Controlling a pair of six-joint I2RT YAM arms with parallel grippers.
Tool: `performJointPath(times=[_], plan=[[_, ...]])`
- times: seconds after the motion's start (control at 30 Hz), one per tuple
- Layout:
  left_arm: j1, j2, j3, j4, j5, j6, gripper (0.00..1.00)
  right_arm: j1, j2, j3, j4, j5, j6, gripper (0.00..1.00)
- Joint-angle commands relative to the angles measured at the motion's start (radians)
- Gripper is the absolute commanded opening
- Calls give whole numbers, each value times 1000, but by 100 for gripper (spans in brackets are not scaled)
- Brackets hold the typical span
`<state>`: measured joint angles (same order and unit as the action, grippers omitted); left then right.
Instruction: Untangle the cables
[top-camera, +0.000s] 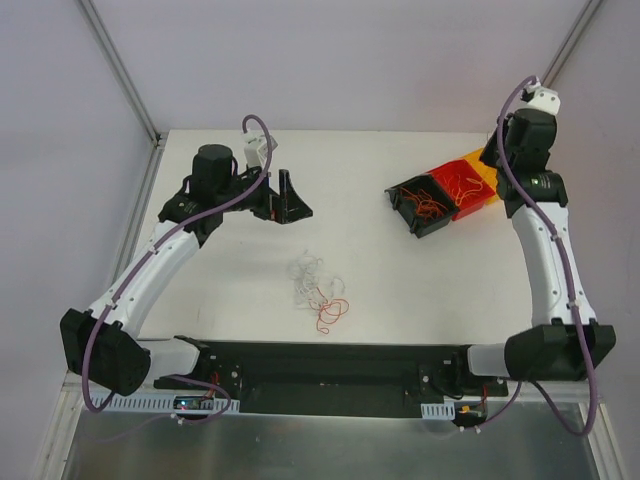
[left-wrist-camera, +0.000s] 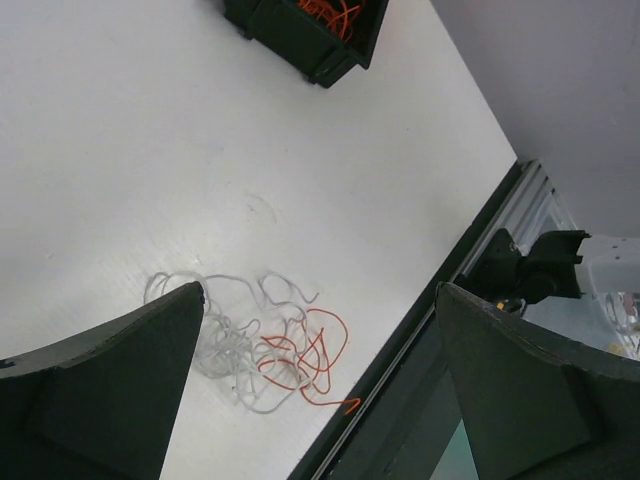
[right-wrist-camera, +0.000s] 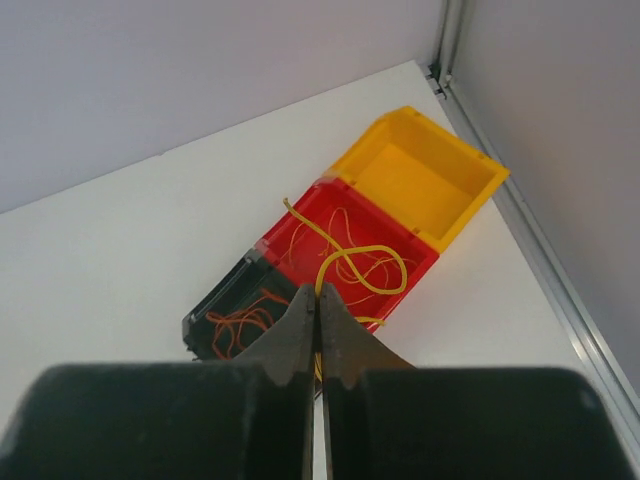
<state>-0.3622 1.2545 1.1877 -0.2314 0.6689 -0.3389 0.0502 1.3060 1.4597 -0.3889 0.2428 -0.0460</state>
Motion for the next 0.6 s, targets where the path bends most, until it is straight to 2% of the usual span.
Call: performJointPath(times=[0.0,0.17,0.3,0.57], plan=[[11,-46,-11,-19,-40,80,99,-70,119,80,139,30,-32,0],[11,-66,-11,-22,-48,86,99,-119,269,123,206,26,-78,0],[11,-67,-10,-22,-32,80,99,-127,361,154,170,-20,-66,0],[11,-55,-8,-23,-26,77,99,-130,418,-22,222,-218,26,0]])
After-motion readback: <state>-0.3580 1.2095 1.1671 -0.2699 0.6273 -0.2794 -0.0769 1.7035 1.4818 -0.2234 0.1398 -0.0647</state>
